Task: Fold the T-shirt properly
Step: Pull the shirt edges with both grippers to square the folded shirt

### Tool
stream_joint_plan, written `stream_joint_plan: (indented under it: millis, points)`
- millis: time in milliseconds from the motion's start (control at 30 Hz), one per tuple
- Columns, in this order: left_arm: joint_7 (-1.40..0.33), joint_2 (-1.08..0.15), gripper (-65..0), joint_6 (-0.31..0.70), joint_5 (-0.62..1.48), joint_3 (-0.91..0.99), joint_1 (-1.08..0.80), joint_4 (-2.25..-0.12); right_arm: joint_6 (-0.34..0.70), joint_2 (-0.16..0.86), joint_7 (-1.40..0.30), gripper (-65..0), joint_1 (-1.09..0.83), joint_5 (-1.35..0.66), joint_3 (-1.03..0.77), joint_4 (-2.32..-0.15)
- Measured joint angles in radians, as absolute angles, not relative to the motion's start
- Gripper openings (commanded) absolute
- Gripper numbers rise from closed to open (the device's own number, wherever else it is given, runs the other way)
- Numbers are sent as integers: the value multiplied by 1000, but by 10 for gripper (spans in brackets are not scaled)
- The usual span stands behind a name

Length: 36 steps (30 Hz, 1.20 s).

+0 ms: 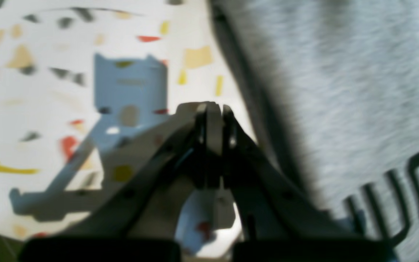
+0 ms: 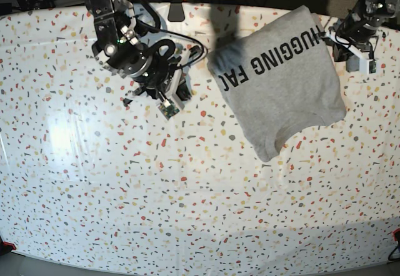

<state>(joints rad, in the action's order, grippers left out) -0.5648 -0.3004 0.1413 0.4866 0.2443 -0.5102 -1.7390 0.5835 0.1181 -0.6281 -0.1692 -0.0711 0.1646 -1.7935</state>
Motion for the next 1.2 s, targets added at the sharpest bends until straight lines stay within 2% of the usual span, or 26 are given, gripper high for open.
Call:
stream_joint_plan:
  millis: [167, 333, 500, 700, 967, 1200]
  points:
    - [-519, -219, -650, 160, 403, 245, -507, -1739, 590, 72, -625, -650, -167, -75, 166, -1742]
    - [-470, -216, -650, 165, 404, 229, -488, -1725, 621, 49, -625, -650, -166, -73, 211, -1740]
    - [-468, -212, -650, 168, 416, 139, -352, -1603, 625, 47, -625, -650, -166, -75, 270, -1741]
    - [-435, -215, -650, 193, 429, 89, -143, -1398, 625, 47, -666, -650, -167, -76, 235, -1741]
    - [-555, -221, -650, 220, 419, 58, -20, -1341, 625, 49, -670, -650, -167, -75, 192, -1741]
    - [-661, -313, -650, 224, 484, 49, -36, -1400, 625, 49, -657, -650, -167, -75, 123, -1761]
